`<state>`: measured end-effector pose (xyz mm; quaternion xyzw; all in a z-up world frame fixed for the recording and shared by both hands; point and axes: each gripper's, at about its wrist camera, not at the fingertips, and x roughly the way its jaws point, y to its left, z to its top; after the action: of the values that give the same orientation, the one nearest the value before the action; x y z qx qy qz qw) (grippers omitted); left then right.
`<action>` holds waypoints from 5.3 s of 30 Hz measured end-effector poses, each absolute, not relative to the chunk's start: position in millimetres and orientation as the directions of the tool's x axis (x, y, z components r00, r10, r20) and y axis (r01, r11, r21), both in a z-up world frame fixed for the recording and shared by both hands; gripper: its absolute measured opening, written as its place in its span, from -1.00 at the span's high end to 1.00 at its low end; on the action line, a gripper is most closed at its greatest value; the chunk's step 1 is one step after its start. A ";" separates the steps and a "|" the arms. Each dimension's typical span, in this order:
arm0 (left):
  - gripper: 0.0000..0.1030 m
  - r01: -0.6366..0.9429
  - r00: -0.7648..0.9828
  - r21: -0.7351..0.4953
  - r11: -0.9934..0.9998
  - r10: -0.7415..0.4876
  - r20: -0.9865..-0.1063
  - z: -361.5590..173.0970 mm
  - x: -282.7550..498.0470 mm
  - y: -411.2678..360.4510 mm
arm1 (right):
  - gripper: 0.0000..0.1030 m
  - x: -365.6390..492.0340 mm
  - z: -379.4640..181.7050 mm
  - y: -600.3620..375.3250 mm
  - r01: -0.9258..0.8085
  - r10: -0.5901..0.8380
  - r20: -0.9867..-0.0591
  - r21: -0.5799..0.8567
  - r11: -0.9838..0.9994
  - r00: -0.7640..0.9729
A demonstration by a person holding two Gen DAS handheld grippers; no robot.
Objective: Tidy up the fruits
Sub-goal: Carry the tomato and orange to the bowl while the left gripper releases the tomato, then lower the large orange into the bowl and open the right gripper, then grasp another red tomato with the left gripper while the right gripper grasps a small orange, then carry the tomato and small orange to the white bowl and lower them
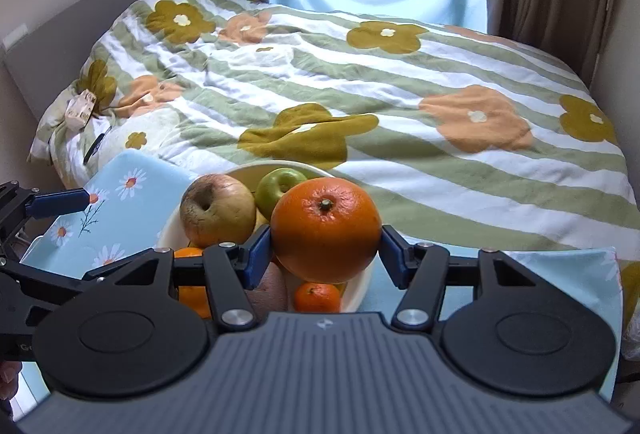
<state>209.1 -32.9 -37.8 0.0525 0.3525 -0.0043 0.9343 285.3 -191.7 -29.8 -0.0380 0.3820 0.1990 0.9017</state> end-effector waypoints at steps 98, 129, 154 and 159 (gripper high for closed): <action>-0.30 -0.013 0.631 0.018 1.000 0.022 -0.775 -114.2 100.2 -162.2 | -0.90 169.0 -97.4 -330.1 -0.388 0.266 -0.758 0.018 0.921 0.596; 0.29 -0.038 0.618 0.046 0.998 0.059 -0.784 -120.3 91.9 -161.6 | -0.04 184.2 -117.5 -313.7 -0.457 0.318 -0.769 0.039 0.889 0.554; 0.29 -0.067 0.723 0.060 0.996 0.090 -0.685 -36.0 72.9 -131.5 | -0.03 152.7 -36.0 -281.2 -0.498 0.393 -0.694 0.057 0.866 0.603; 0.29 -0.043 0.749 0.072 0.996 0.080 -0.658 -21.8 82.2 -114.3 | -0.03 152.6 -23.7 -265.6 -0.483 0.385 -0.685 0.056 0.874 0.619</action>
<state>82.2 -114.3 -21.8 0.0263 0.3530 0.0329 0.9347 152.6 -265.6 -23.7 -0.0671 0.3636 0.2418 0.8971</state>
